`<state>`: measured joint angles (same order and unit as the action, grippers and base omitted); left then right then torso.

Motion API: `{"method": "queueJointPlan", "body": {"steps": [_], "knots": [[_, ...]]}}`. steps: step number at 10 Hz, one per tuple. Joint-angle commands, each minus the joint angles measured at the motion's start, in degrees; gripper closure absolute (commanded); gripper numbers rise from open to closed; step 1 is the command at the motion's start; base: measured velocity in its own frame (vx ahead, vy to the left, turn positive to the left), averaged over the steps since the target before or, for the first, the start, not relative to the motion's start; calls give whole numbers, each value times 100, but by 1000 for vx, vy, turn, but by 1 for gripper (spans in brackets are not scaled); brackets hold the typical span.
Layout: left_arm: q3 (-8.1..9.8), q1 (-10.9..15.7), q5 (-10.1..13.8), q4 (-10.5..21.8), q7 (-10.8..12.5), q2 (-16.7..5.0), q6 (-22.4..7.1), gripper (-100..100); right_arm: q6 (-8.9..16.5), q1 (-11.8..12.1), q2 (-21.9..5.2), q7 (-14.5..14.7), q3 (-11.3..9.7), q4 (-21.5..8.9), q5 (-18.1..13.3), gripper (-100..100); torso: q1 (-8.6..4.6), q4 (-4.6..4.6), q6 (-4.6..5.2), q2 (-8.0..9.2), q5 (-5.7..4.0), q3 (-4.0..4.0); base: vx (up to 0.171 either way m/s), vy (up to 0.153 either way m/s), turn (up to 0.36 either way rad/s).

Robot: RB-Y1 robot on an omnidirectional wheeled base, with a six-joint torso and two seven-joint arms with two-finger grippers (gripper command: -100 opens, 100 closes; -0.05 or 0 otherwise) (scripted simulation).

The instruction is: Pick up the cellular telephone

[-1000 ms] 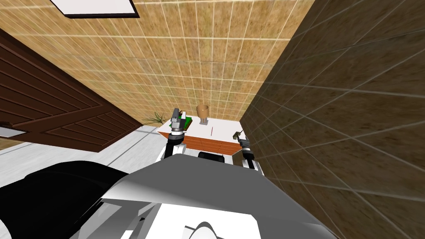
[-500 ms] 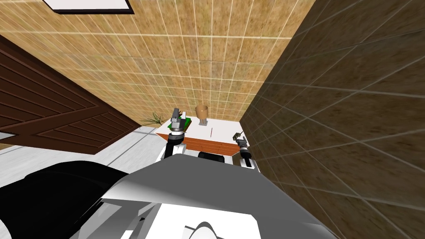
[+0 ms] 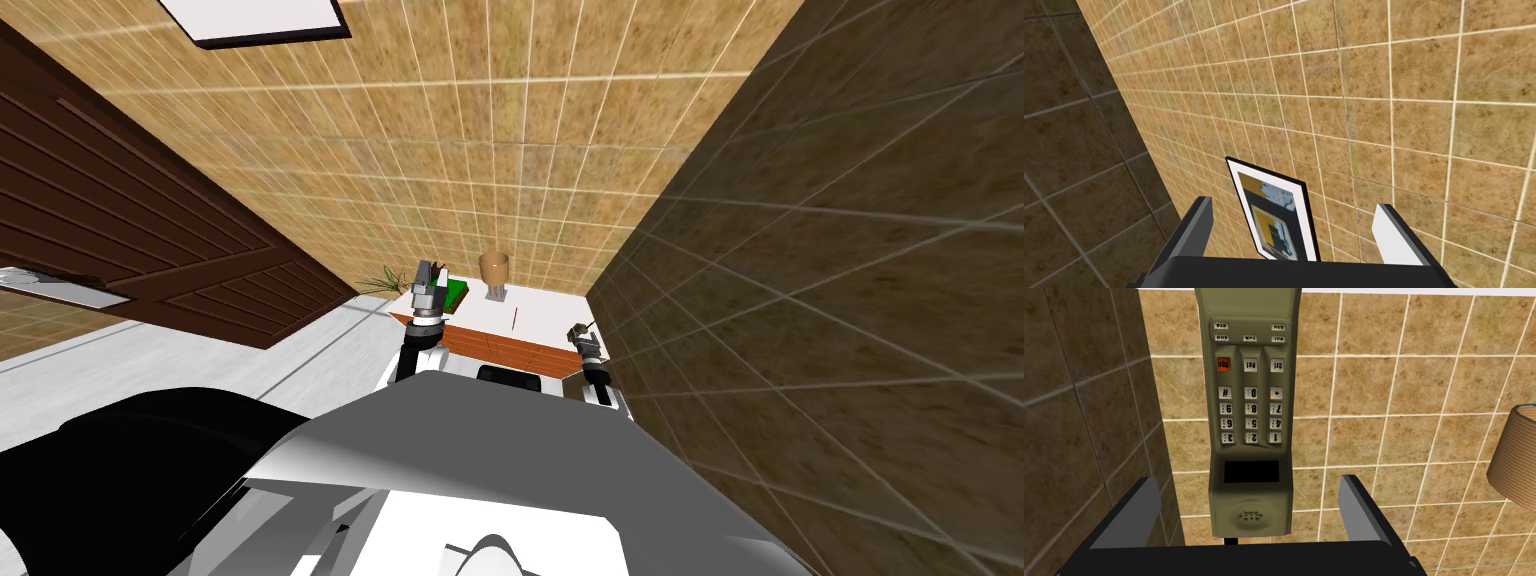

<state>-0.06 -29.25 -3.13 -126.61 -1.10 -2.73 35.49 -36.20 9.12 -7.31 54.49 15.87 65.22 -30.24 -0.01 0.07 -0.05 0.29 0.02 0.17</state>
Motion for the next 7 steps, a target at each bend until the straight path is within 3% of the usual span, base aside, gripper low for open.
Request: {"method": "queueJointPlan", "body": {"steps": [1,2,4,5,7], "knots": [[0,0,0,0,0,0,0,0,-131,-108,-265,116,286,-286,286,-100,0,0,0,0,0,0,-129,4,396],[0,0,0,0,0,0,0,0,-131,-108,-265,116,314,-345,318,-100,-1,3,2,15,1,8,-115,10,353],[1,-2,0,0,0,0,0,0,-131,-108,-265,116,314,-546,318,-100,-4,-1,7,-5,-1,-2,-24,5,3],[1,-3,0,0,0,0,0,0,-229,-188,-491,212,583,-779,593,-100,-4,-5,7,-22,-1,-12,-59,26,338],[1,-1,0,0,0,0,0,0,-229,-188,-491,212,583,-952,593,-100,4,-1,3,-3,0,-2,-63,17,211]]}}
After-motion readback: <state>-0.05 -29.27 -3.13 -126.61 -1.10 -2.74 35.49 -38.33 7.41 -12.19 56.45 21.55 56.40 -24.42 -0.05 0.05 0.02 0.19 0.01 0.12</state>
